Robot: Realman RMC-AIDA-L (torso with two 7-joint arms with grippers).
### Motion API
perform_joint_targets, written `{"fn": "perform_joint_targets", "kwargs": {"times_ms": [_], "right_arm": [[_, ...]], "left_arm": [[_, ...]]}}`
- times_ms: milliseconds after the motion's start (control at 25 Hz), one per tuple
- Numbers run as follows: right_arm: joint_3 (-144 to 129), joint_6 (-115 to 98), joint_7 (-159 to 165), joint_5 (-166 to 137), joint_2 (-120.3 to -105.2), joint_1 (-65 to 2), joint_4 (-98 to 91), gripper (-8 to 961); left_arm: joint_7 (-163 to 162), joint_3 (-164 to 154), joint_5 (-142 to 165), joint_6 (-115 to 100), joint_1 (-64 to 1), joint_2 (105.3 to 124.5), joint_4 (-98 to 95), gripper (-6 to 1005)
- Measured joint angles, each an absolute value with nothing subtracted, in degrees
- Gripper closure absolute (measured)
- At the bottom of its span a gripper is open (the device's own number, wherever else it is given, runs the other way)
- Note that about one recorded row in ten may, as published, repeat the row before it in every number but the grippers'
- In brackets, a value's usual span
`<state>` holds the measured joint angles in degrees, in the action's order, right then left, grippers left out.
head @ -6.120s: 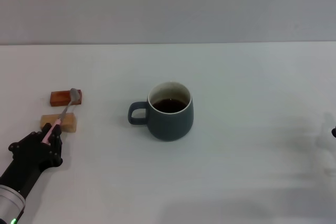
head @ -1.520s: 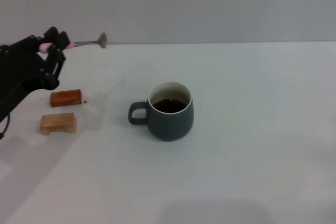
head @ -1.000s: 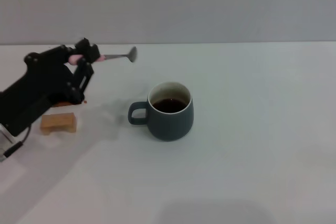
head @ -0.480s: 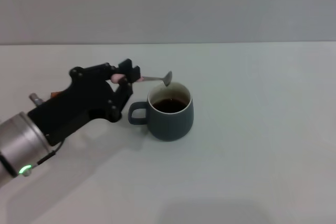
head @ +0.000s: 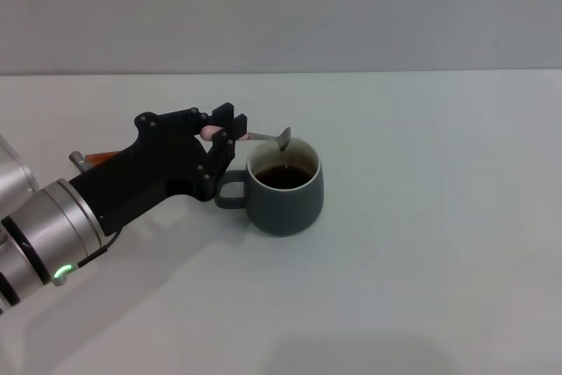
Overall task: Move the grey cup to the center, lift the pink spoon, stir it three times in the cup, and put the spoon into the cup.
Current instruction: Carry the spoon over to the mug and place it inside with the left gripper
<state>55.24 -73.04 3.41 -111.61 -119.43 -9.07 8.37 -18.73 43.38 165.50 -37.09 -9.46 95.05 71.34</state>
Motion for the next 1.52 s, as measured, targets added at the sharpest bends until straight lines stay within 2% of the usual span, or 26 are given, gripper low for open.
{"fn": "perform_joint_targets", "kwargs": {"times_ms": [1120,1520], "right_arm": [[55.2,-73.0,3.4,-111.8,-119.34,-9.0,8.2,953],[55.2,-73.0,3.4,-111.8,-119.36,-9.0,8.2,954]], "left_arm": [[-16.0,44.2,165.5,-17.4,-12.1,94.69,78.2,800],[-14.3,44.5,165.5,-13.8,-12.2,95.39,79.0,793]]}}
